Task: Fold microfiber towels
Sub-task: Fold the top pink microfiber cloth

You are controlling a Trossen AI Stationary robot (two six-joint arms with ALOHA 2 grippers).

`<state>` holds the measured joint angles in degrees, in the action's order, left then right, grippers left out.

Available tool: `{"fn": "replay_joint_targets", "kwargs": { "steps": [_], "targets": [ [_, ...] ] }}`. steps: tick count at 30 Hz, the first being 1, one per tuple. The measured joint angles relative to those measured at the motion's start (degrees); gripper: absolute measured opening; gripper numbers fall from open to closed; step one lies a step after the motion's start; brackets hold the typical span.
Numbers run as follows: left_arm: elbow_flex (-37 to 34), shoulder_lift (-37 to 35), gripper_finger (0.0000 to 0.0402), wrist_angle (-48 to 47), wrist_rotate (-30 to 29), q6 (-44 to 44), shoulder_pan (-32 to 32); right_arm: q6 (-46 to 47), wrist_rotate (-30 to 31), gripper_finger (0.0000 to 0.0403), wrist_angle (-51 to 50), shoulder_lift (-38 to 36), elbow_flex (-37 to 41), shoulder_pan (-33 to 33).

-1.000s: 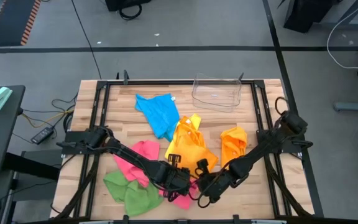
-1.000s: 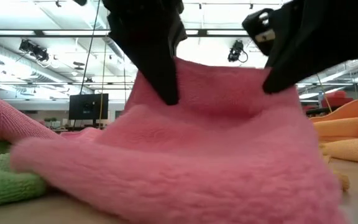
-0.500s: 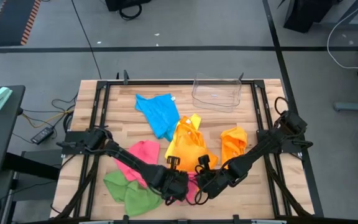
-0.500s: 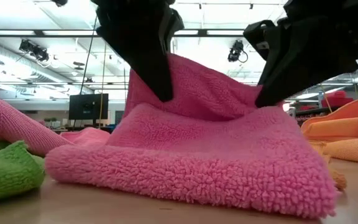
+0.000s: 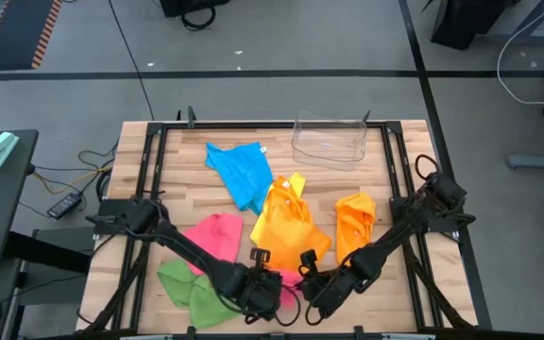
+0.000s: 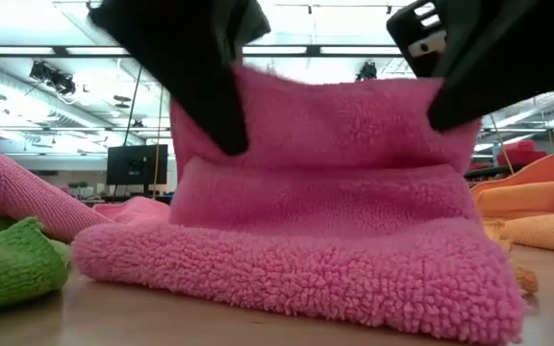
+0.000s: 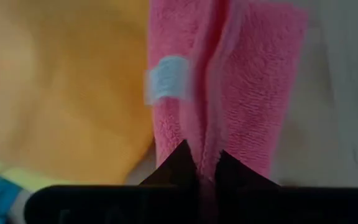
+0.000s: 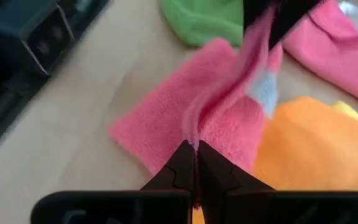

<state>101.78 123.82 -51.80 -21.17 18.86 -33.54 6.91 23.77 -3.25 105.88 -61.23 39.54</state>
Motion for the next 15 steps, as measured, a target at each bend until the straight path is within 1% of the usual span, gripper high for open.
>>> {"fn": "replay_joint_targets", "kwargs": {
  "steps": [2, 6, 9, 15],
  "targets": [
    [0.02, 0.91, 0.0017, 0.78, 0.75, 0.01, -0.24, -0.24, -1.64, 0.0014, 1.78, 1.20, 0.00, 0.04],
    [0.02, 1.58, 0.0018, 0.87, 1.49, 0.02, -0.51, -0.76, -8.25, 0.0014, 6.90, 4.37, 0.00, -0.63],
    [0.02, 1.83, 0.0028, 0.82, 2.05, 0.03, -0.94, -0.71, -9.52, 0.0014, 10.16, 5.74, 0.00, -0.53],
    [0.02, 1.81, 0.0034, 0.73, 2.58, 0.04, -1.95, -0.22, -10.64, 0.0014, 11.87, 5.86, 0.00, -0.50]
  ]
}}
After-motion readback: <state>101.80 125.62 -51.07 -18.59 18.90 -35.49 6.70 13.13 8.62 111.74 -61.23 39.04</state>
